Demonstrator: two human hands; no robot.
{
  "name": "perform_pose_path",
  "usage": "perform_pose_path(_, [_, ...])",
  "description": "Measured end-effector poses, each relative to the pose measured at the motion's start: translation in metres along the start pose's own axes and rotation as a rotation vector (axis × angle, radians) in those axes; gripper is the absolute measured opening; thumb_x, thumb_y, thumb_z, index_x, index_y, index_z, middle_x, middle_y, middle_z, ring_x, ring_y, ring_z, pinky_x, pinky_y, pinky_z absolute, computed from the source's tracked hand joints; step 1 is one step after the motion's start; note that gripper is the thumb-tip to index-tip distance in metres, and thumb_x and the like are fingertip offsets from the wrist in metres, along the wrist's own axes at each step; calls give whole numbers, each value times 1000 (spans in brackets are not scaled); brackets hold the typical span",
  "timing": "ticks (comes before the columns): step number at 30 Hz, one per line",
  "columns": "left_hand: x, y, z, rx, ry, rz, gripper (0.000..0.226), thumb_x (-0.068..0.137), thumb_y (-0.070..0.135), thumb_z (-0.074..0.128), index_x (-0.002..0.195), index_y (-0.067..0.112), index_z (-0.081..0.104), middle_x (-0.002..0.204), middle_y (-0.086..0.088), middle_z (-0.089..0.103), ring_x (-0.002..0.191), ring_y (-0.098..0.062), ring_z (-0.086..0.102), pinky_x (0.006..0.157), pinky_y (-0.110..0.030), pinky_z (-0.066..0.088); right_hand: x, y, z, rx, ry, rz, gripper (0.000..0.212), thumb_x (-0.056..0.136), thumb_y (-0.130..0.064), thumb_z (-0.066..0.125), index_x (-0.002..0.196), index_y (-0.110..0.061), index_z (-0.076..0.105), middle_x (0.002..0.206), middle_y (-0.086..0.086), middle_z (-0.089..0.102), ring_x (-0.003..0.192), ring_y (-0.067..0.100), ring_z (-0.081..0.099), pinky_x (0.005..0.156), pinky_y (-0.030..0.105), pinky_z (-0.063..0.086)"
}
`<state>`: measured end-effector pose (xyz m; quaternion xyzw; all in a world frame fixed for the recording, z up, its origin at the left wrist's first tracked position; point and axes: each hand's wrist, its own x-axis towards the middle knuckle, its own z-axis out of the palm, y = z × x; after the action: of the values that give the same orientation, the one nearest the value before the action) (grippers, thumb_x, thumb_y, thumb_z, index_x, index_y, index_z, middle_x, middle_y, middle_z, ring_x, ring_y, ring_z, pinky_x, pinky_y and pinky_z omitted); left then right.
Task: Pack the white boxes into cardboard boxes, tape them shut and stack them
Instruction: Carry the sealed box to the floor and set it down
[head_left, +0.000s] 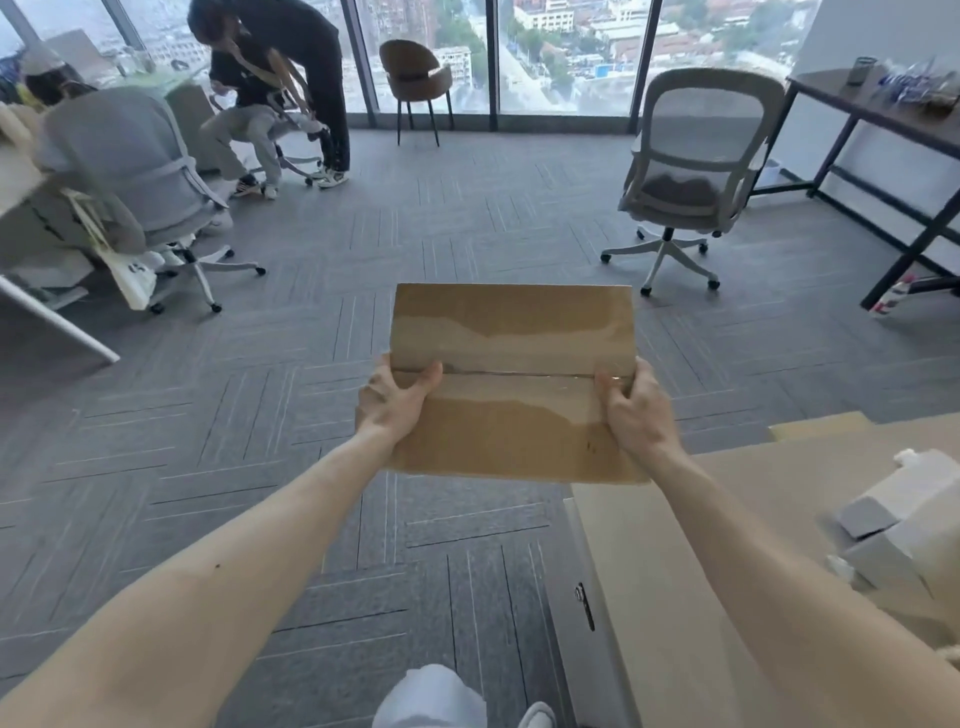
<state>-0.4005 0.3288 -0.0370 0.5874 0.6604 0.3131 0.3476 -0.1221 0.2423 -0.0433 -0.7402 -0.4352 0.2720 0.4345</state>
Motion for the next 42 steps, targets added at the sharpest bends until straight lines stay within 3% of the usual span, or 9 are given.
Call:
perform_pose_path(7, [109,22,55,55,-87,-25,104,68,86,57,148,22,37,140,-7,56,125,-32,55,102,-50,49,101,15,11,-1,30,74,37,101,-37,50,130,-15,50,102,-5,60,92,17,54,79,29,38])
perform_pose_path(13, [220,32,136,113,-260,-14,99,72,82,58,148,23,37,140,-7,56,126,-31,55,101,-50,49,185,54,26,-6,113,245,43,99,-44,50,131,-16,48,110,-3,63,102,21,60,90,39,49])
perform_pose_path(16, [280,46,182,112,-353,10,89,82,71,62,151,22,34,141,-7,55,127,-30,52,102,-45,47,233,70,34,-23,180,345,45,98,-47,49,131,-16,47,118,2,64,107,26,59,93,46,49])
perform_pose_path(22, [379,88,248,219,-538,51,81,83,69,62,149,29,36,138,-4,56,126,-30,54,101,-44,45,302,89,47,-13,317,539,39,99,-46,48,118,-12,48,106,1,57,105,29,57,85,39,44])
perform_pose_path(29, [422,124,345,384,-745,176,78,81,71,63,142,30,40,131,-3,59,121,-29,56,102,-47,46,321,137,45,74,496,736,43,98,-48,48,118,-9,48,120,12,61,112,33,55,88,40,44])
perform_pose_path(35, [421,139,437,510,-894,268,73,80,71,64,136,29,45,127,-2,62,117,-28,59,102,-48,47,324,197,36,153,624,900,44,99,-43,49,122,-6,46,116,15,61,109,36,56,84,38,42])
perform_pose_path(42, [424,119,559,661,-989,296,99,60,92,54,139,33,41,132,-5,60,117,-33,60,101,-54,48,343,293,33,246,644,1055,62,101,-43,45,148,-6,28,144,18,48,130,35,47,100,39,38])
